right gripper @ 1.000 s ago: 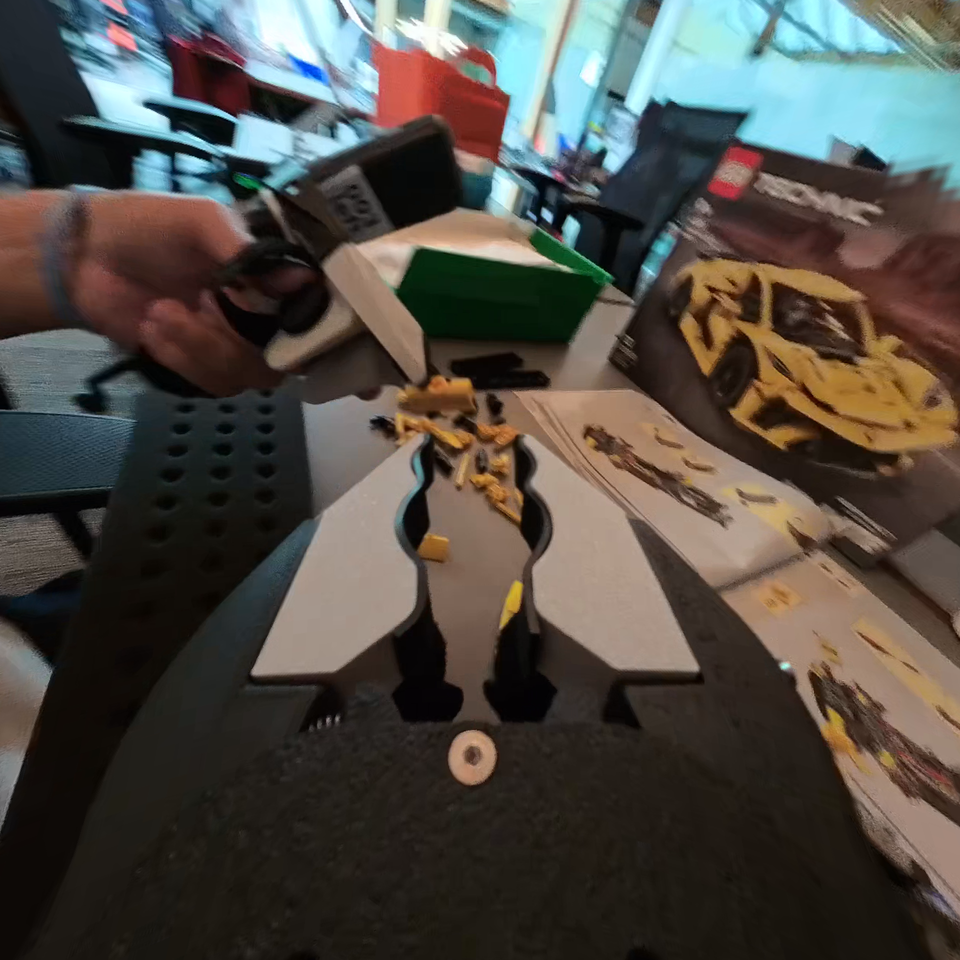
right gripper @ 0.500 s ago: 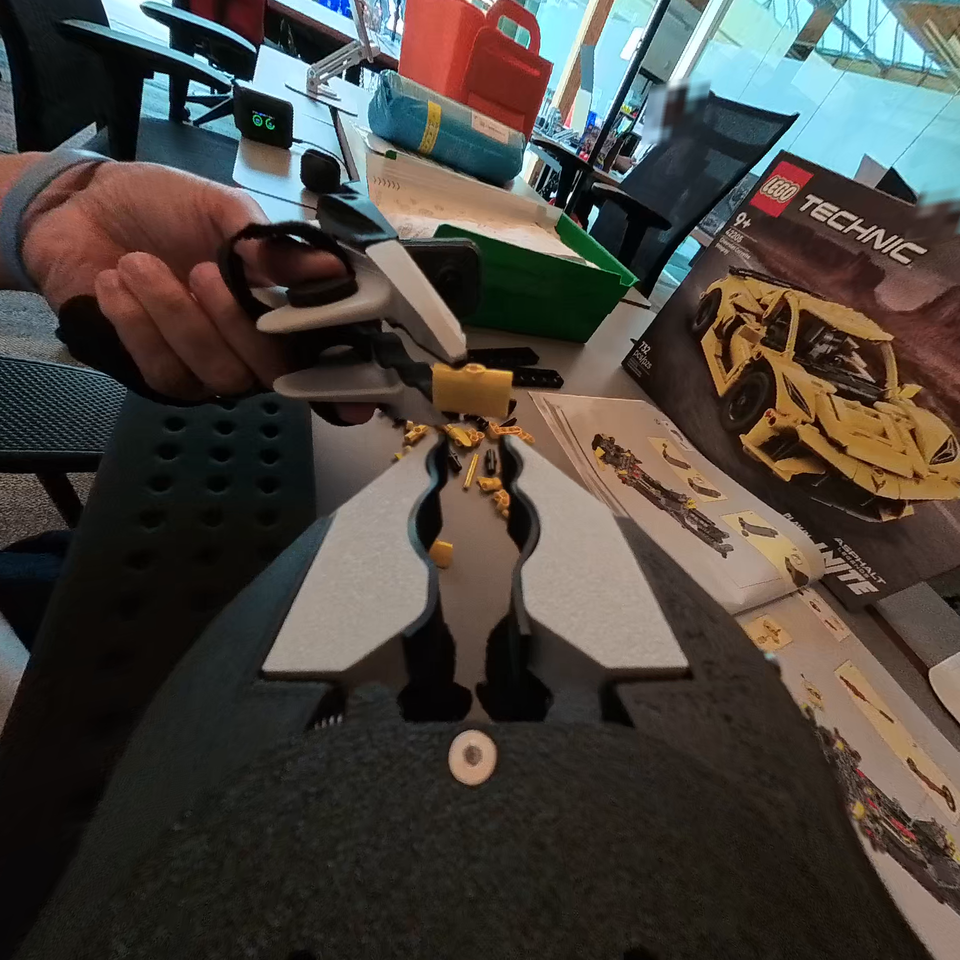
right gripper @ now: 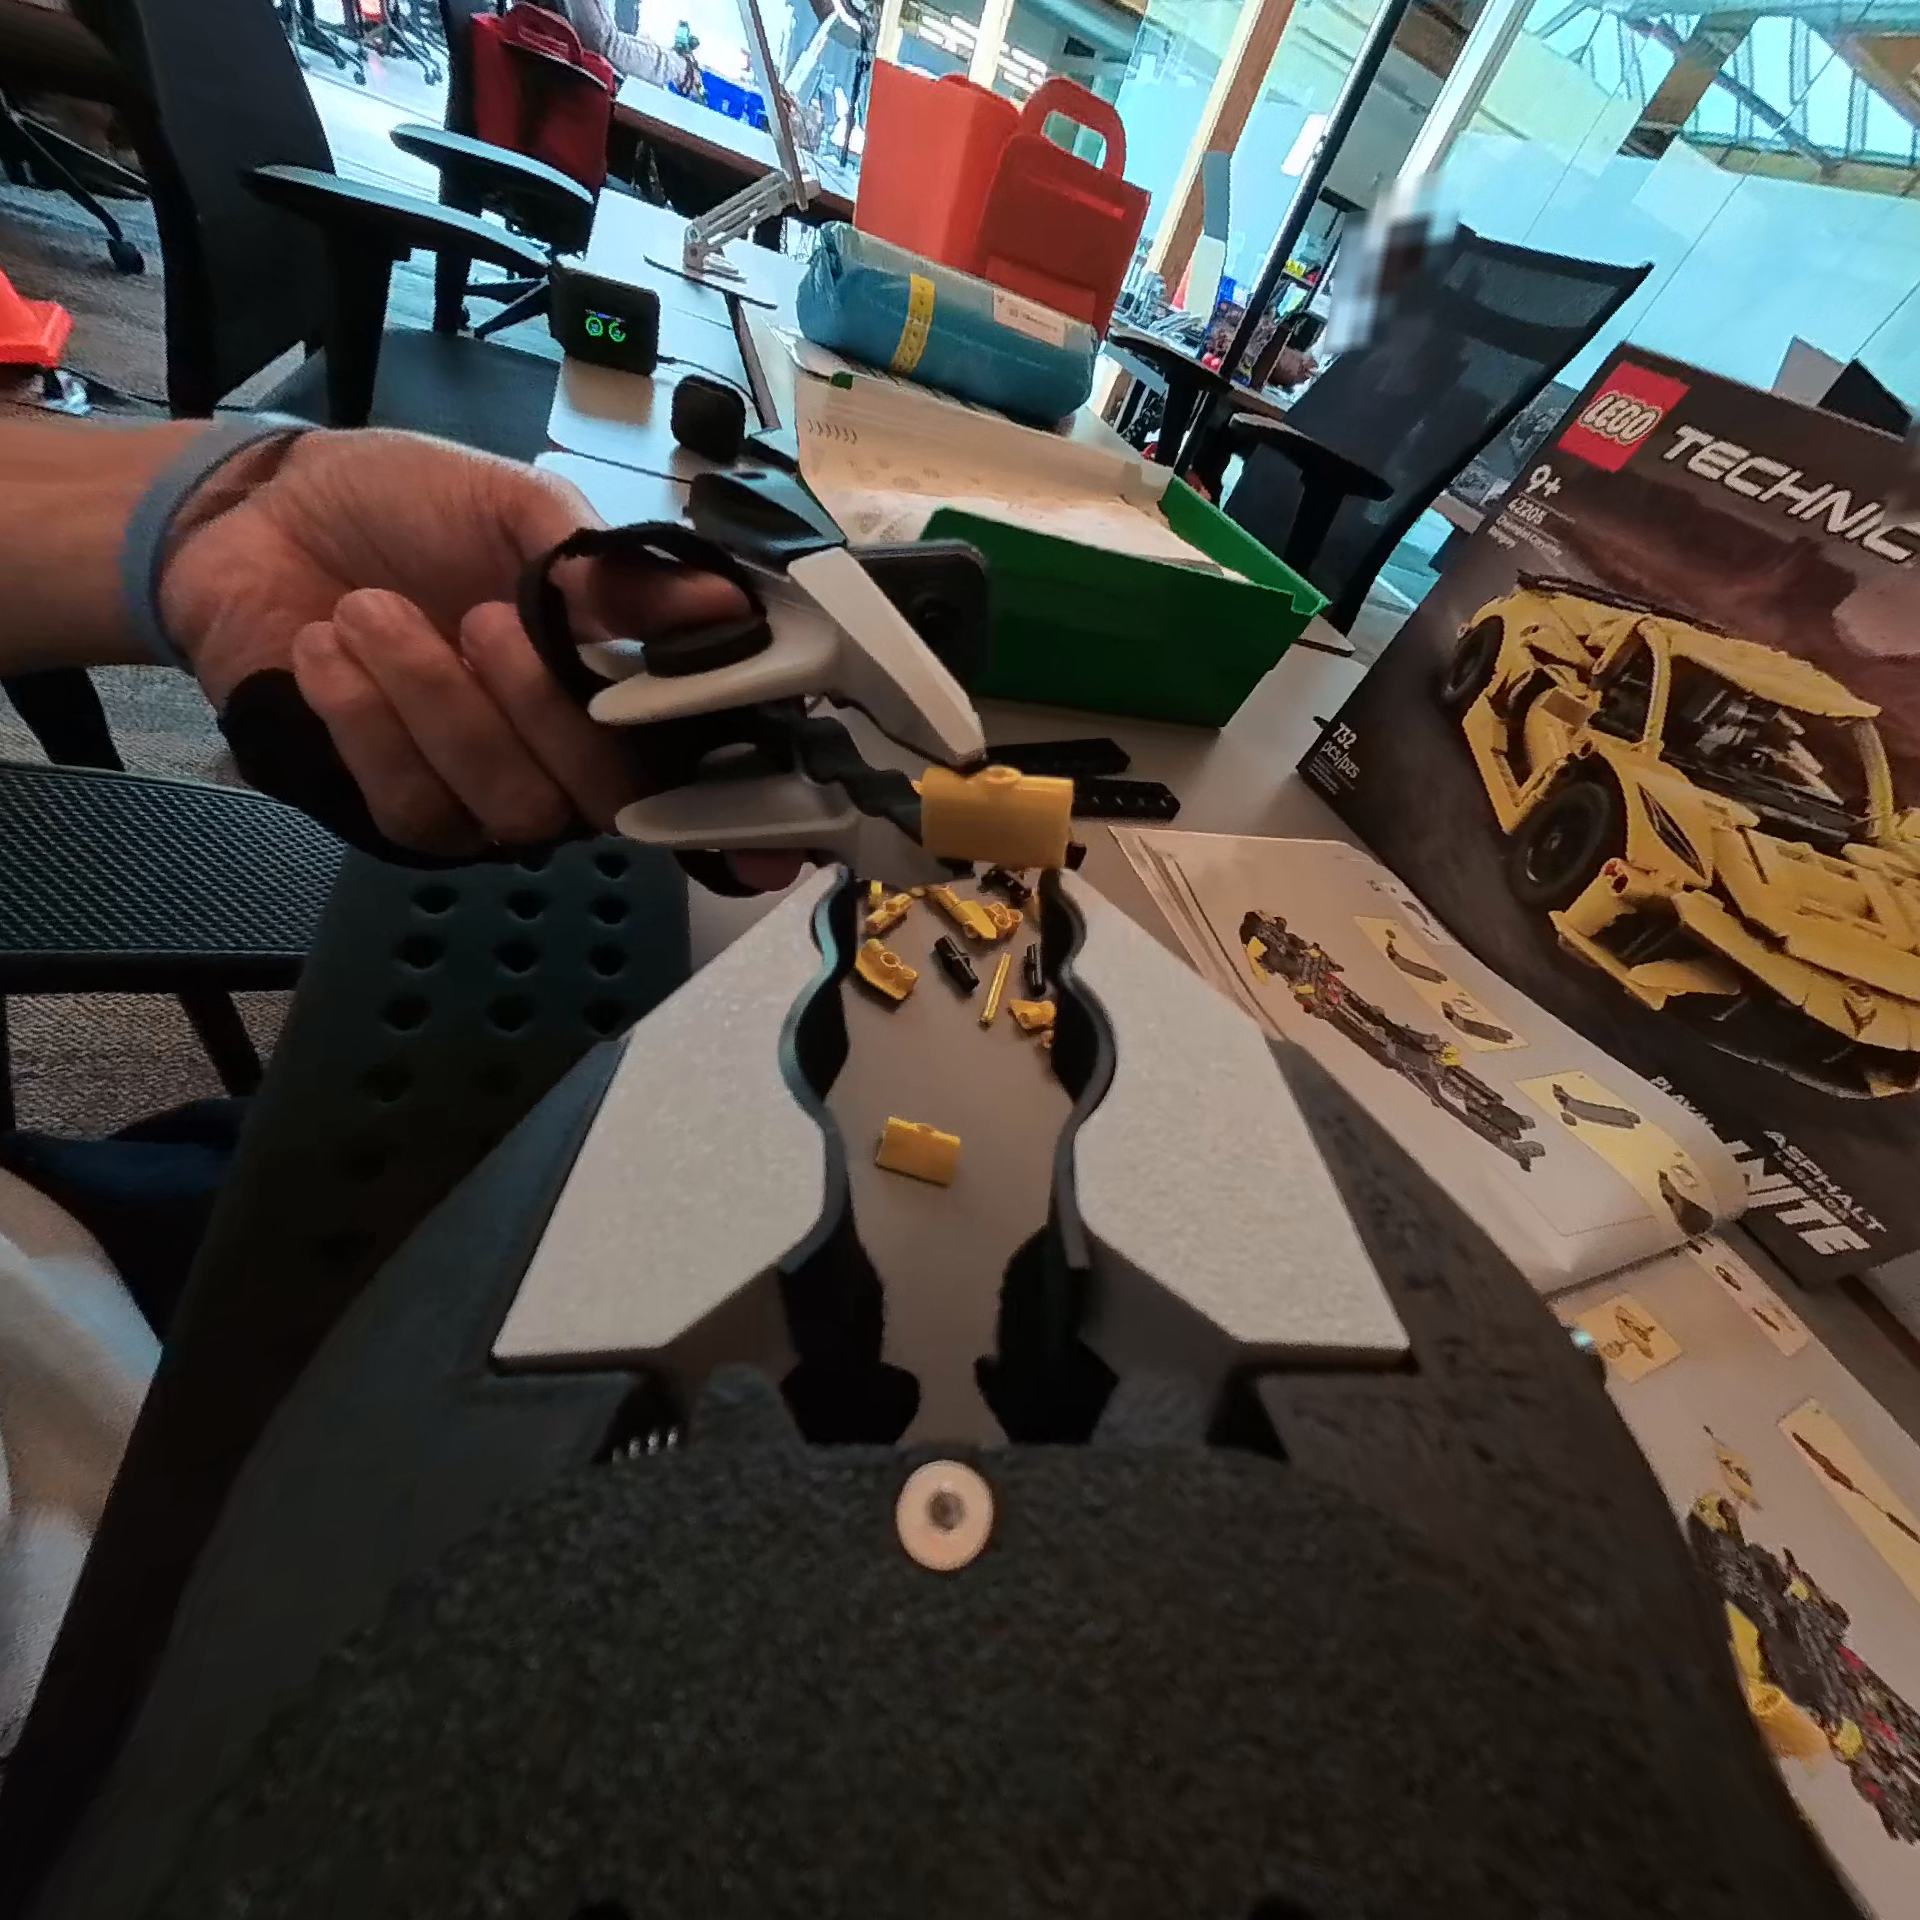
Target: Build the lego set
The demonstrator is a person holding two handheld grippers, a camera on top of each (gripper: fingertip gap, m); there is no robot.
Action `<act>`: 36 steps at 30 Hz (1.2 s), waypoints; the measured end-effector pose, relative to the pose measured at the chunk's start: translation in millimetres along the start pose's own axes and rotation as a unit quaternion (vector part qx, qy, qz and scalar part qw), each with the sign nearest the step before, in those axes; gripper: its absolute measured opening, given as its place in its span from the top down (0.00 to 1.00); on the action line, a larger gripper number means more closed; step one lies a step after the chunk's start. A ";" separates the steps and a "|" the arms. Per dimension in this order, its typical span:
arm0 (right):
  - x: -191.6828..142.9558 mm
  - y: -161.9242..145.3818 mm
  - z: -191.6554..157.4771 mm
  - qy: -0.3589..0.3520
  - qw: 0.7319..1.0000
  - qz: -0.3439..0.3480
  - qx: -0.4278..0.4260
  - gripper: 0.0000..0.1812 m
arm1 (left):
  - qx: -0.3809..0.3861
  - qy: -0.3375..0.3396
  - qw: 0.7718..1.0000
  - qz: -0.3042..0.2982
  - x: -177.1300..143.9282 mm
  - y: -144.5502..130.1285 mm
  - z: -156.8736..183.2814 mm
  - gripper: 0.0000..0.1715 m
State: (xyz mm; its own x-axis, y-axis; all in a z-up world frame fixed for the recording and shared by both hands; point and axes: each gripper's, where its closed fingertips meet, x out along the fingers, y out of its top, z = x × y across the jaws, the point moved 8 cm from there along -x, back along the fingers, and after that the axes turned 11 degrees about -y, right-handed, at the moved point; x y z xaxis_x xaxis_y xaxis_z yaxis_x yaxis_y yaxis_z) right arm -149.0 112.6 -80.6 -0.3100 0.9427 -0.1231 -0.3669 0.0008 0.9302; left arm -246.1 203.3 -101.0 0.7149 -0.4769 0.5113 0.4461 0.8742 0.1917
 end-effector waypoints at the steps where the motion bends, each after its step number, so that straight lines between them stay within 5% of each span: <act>1: 0.3 0.7 0.1 -0.004 1.000 0.002 -0.001 0.81 | 0.002 0.001 1.000 0.001 -0.2 -0.3 0.5 0.93; 7: 1.9 7.0 3.2 -0.028 0.999 0.028 0.019 0.78 | 0.009 0.003 1.000 0.014 -2.2 -5.0 1.2 0.93; 15: 15.7 9.5 -1.9 -0.040 0.999 0.023 0.005 0.86 | 0.017 0.000 0.999 0.051 -8.7 -5.8 0.2 0.94; 19: 27.9 6.1 -4.5 -0.022 0.999 -0.028 0.004 0.86 | 0.090 0.082 0.991 0.060 -23.8 -2.5 1.3 0.89; 23: 48.9 -7.8 -6.1 0.029 0.986 -0.159 0.039 0.86 | 0.250 0.254 0.930 0.092 -53.6 6.0 15.7 0.88; 27: 70.1 -26.6 -6.1 0.122 0.933 -0.317 0.116 0.86 | 0.410 0.387 0.817 0.121 -80.5 2.9 43.6 0.89; 30: 80.7 -31.4 -5.7 0.160 0.905 -0.378 0.114 0.86 | 0.491 0.425 0.743 0.161 -94.5 -7.0 63.6 0.89; 33: 90.5 -33.9 -3.7 0.150 0.895 -0.416 0.062 0.86 | 0.524 0.427 0.712 0.192 -104.2 -14.1 74.8 0.89; 36: 98.5 -32.2 -5.0 0.155 0.889 -0.430 0.043 0.86 | 0.512 0.432 0.721 0.179 -108.6 -12.9 74.3 0.89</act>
State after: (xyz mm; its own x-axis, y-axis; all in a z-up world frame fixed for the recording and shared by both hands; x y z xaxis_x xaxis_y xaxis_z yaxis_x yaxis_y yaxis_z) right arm -172.1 203.7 -124.4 -0.1790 0.4446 -0.8777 -0.5208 0.7140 0.4679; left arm -369.4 250.6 -96.8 0.9510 0.3045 0.0537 -0.1652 0.3537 0.9207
